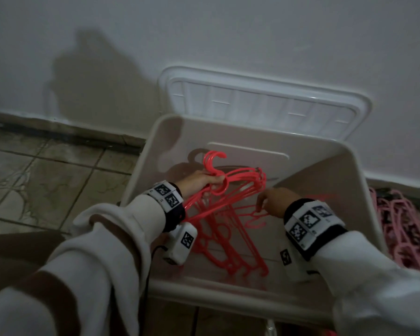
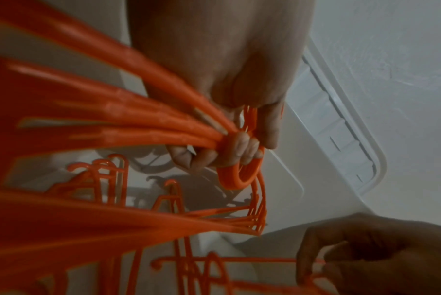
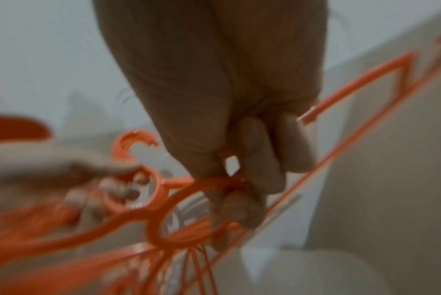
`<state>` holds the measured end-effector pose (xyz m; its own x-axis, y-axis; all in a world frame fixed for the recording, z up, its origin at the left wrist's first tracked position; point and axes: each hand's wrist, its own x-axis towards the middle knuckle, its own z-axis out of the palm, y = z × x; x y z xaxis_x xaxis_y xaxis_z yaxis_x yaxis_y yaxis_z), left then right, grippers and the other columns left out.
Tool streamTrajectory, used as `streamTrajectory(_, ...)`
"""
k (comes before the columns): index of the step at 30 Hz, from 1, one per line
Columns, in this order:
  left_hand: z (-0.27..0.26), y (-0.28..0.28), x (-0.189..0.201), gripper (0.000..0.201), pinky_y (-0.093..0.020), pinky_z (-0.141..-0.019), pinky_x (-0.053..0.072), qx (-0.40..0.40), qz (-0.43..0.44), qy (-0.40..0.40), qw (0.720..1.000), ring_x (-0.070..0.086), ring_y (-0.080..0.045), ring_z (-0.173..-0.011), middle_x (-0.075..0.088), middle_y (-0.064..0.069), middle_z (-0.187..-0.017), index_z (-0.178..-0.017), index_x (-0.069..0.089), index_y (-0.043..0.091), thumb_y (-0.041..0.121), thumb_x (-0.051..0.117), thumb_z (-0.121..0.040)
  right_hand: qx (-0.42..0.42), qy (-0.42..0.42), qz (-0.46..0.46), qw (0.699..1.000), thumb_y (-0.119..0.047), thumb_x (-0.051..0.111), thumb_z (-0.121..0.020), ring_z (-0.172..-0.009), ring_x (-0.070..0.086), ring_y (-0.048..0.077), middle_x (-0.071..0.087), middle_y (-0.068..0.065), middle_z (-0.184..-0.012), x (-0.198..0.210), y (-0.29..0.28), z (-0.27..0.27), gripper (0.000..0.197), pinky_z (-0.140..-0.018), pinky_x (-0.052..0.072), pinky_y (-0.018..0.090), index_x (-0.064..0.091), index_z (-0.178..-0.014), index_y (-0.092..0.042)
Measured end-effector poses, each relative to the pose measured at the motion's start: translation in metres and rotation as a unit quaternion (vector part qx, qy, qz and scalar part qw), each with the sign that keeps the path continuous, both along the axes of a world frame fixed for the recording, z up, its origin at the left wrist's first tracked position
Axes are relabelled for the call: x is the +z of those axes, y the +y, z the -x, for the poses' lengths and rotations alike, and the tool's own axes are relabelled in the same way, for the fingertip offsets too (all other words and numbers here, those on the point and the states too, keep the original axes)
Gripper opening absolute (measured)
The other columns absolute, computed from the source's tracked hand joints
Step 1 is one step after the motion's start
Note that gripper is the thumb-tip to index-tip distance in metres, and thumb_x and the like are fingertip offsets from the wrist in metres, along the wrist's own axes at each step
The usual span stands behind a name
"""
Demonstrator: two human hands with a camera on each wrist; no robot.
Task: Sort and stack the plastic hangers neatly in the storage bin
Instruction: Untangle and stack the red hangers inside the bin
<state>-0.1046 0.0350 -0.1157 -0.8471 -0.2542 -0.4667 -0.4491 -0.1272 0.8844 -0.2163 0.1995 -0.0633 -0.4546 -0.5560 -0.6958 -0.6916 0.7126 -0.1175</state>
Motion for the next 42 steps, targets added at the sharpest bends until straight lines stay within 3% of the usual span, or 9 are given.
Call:
streamTrajectory(2, -0.001, -0.003, -0.004, 0.021, -0.015, -0.038, 0.034, 0.015, -0.002, 0.000, 1.000, 0.037, -0.004, -0.037, 0.047, 0.009, -0.047, -0.071, 0.056, 0.012, 0.019, 0.055, -0.092, 0.038, 0.059, -0.018, 0.997, -0.010, 0.045, -0.092, -0.116, 0.055, 0.026, 0.058, 0.012, -0.125, -0.004, -0.001, -0.009, 0.031, -0.096, 0.044, 0.029, 0.061, -0.119, -0.012)
streamTrajectory(5, -0.001, -0.003, -0.007, 0.021, -0.013, -0.038, 0.033, 0.026, -0.011, 0.008, 1.000, 0.037, -0.002, -0.036, 0.047, 0.011, -0.045, -0.072, 0.058, 0.014, 0.016, 0.054, -0.092, 0.086, 0.109, -0.023, 0.990, -0.005, 0.040, -0.093, -0.118, 0.053, 0.026, 0.054, 0.010, -0.129, -0.011, 0.000, -0.019, 0.035, -0.096, 0.043, 0.034, 0.058, -0.121, -0.012)
streamTrajectory(14, -0.004, -0.004, -0.015, 0.022, -0.014, -0.040, 0.033, 0.020, -0.031, 0.025, 0.999, 0.037, -0.004, -0.039, 0.046, 0.007, -0.051, -0.070, 0.054, 0.012, 0.018, 0.055, -0.092, 0.131, 0.004, 0.054, 0.990, 0.000, 0.045, -0.086, -0.084, 0.068, 0.018, 0.072, 0.002, -0.092, -0.017, 0.003, -0.009, 0.035, -0.070, 0.049, 0.020, 0.067, -0.103, -0.020)
streamTrajectory(20, -0.004, -0.002, -0.022, 0.020, -0.022, -0.051, 0.033, 0.018, -0.022, 0.009, 1.000, 0.040, -0.011, -0.053, 0.049, 0.004, -0.062, -0.071, 0.069, 0.023, 0.026, 0.059, -0.089, 0.148, -0.020, 0.077, 0.986, -0.002, 0.049, -0.087, -0.094, 0.065, 0.013, 0.072, 0.002, -0.100, -0.020, 0.004, -0.009, 0.032, -0.055, 0.033, -0.001, 0.069, -0.107, -0.016)
streamTrajectory(24, -0.002, 0.002, -0.019, 0.019, -0.019, -0.049, 0.033, 0.014, -0.018, 0.010, 1.000, 0.039, -0.010, -0.051, 0.048, 0.003, -0.058, -0.075, 0.060, 0.010, 0.021, 0.057, -0.090, 0.127, 0.017, 0.103, 0.986, -0.007, 0.056, -0.084, -0.091, 0.066, 0.013, 0.072, -0.004, -0.096, -0.040, 0.009, -0.008, 0.025, -0.079, 0.047, 0.017, 0.074, -0.093, -0.023)
streamTrajectory(27, 0.000, 0.005, -0.018, 0.016, -0.018, -0.049, 0.033, 0.019, -0.008, 0.006, 1.000, 0.040, -0.009, -0.050, 0.049, 0.004, -0.057, -0.080, 0.059, 0.007, 0.019, 0.058, -0.090, 0.069, -0.024, 0.169, 0.983, -0.003, 0.049, -0.090, -0.064, 0.067, 0.003, 0.071, -0.013, -0.065, -0.056, 0.012, -0.007, 0.050, -0.061, 0.052, 0.015, 0.073, -0.060, -0.035)
streamTrajectory(31, 0.004, 0.006, -0.017, 0.016, -0.019, -0.055, 0.035, 0.021, -0.014, 0.007, 1.000, 0.042, -0.011, -0.057, 0.050, -0.002, -0.066, -0.096, 0.061, 0.002, 0.017, 0.058, -0.090, 0.058, -0.100, 0.164, 0.980, 0.004, 0.059, -0.083, -0.081, 0.068, 0.013, 0.073, 0.011, -0.094, -0.054, 0.007, -0.012, 0.019, -0.061, 0.037, -0.002, 0.075, -0.092, -0.004)
streamTrajectory(33, 0.005, 0.005, -0.016, 0.016, -0.020, -0.057, 0.034, 0.025, -0.008, 0.010, 1.000, 0.044, -0.012, -0.056, 0.051, -0.003, -0.066, -0.096, 0.062, 0.002, 0.016, 0.058, -0.090, 0.054, -0.127, 0.168, 0.976, 0.001, 0.061, -0.083, -0.070, 0.061, -0.004, 0.072, 0.009, -0.097, -0.057, 0.010, -0.008, 0.019, -0.055, 0.032, -0.004, 0.073, -0.096, -0.005)
streamTrajectory(42, 0.008, -0.003, -0.015, 0.021, -0.022, -0.055, 0.035, -0.005, 0.016, -0.008, 1.000, 0.043, -0.005, -0.048, 0.049, 0.004, -0.060, -0.066, 0.061, 0.017, 0.021, 0.061, -0.087, -0.065, -0.209, 0.263, 0.940, 0.020, 0.053, -0.074, -0.047, 0.055, -0.007, 0.060, -0.014, -0.048, -0.063, 0.024, 0.019, 0.043, -0.053, 0.043, 0.009, 0.063, -0.059, -0.019)
